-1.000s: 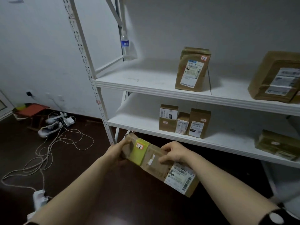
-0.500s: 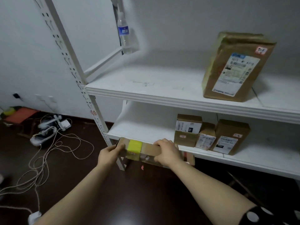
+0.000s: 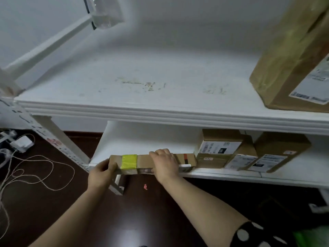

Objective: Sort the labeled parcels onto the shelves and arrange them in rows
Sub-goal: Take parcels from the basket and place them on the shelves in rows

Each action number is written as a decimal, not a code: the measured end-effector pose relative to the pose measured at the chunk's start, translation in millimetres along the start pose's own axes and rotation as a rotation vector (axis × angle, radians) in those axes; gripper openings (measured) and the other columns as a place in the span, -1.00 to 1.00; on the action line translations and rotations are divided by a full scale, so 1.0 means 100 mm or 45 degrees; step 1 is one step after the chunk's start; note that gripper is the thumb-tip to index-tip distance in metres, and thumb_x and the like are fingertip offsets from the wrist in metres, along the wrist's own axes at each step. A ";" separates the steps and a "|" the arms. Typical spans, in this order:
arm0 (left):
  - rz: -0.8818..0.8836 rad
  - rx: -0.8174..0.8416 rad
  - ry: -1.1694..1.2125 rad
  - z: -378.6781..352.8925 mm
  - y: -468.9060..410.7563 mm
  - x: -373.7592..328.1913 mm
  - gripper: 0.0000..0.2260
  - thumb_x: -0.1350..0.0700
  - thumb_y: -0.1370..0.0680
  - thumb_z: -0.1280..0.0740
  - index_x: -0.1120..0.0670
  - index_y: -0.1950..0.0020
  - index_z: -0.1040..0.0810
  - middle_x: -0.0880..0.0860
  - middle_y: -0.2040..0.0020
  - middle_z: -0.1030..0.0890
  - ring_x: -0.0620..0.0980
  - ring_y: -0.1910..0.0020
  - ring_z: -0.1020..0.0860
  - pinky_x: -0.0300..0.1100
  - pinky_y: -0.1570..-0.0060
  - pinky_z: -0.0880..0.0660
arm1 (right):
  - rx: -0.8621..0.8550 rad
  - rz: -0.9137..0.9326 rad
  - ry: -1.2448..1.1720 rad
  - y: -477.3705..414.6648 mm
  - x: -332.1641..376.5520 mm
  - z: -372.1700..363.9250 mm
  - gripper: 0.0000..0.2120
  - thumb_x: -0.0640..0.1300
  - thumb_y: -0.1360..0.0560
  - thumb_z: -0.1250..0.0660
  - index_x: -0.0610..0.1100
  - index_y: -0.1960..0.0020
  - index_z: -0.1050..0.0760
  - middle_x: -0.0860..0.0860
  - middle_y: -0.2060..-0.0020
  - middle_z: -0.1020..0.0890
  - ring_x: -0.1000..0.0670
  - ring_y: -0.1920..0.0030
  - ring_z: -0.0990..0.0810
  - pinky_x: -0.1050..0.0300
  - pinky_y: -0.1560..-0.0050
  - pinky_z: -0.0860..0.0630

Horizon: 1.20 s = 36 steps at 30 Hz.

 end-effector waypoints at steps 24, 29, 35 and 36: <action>0.047 0.239 0.023 -0.51 -0.81 0.06 -0.64 0.10 -0.56 -0.32 0.22 -0.32 -0.48 0.19 -0.24 -0.55 0.17 -0.23 -0.48 0.02 -0.26 -0.38 | -0.139 -0.251 -0.042 -0.47 -0.19 -0.17 -0.39 -0.32 -0.50 -0.22 -0.03 -0.50 -0.17 -0.02 -0.43 -0.31 -0.07 -0.44 -0.18 0.04 -0.37 -0.13; -0.564 0.078 -0.585 -0.50 -0.69 -0.14 -0.35 -0.10 -0.41 -0.15 0.19 -0.45 -0.35 0.32 -0.43 -0.31 0.31 -0.41 -0.25 0.13 -0.40 -0.11 | -0.451 -0.230 -0.080 -0.16 -0.25 -0.18 -0.30 -0.33 -0.18 -0.47 -0.08 -0.30 -0.46 -0.02 -0.26 -0.49 -0.06 -0.31 -0.35 -0.09 -0.29 -0.36; -1.306 0.479 -1.400 -0.99 -0.50 -0.40 -0.34 -0.10 -0.31 -0.28 0.13 -0.38 -0.46 0.26 -0.31 -0.50 0.30 -0.32 -0.41 0.24 -0.33 -0.22 | -0.735 -0.237 -0.066 0.27 -0.54 0.04 -0.71 -0.24 -0.19 -0.36 -0.06 0.09 -0.54 0.04 0.12 -0.56 -0.04 0.03 -0.53 0.08 -0.11 -0.35; -1.295 0.496 -1.456 -1.05 -0.45 -0.46 -0.37 -0.09 -0.42 -0.27 0.10 -0.47 -0.34 0.22 -0.40 -0.41 0.25 -0.41 -0.32 0.24 -0.40 -0.13 | -0.724 -0.286 -0.108 0.37 -0.61 0.07 -0.72 -0.25 -0.19 -0.39 -0.05 0.11 -0.52 0.03 0.15 -0.56 -0.04 0.07 -0.55 0.06 -0.06 -0.42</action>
Point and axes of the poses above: each hand's wrist, its own y-axis away from the middle knuckle, its own z-axis out of the back of the hand, x = y × z, the point moved 3 cm from there along -y, towards the middle knuckle
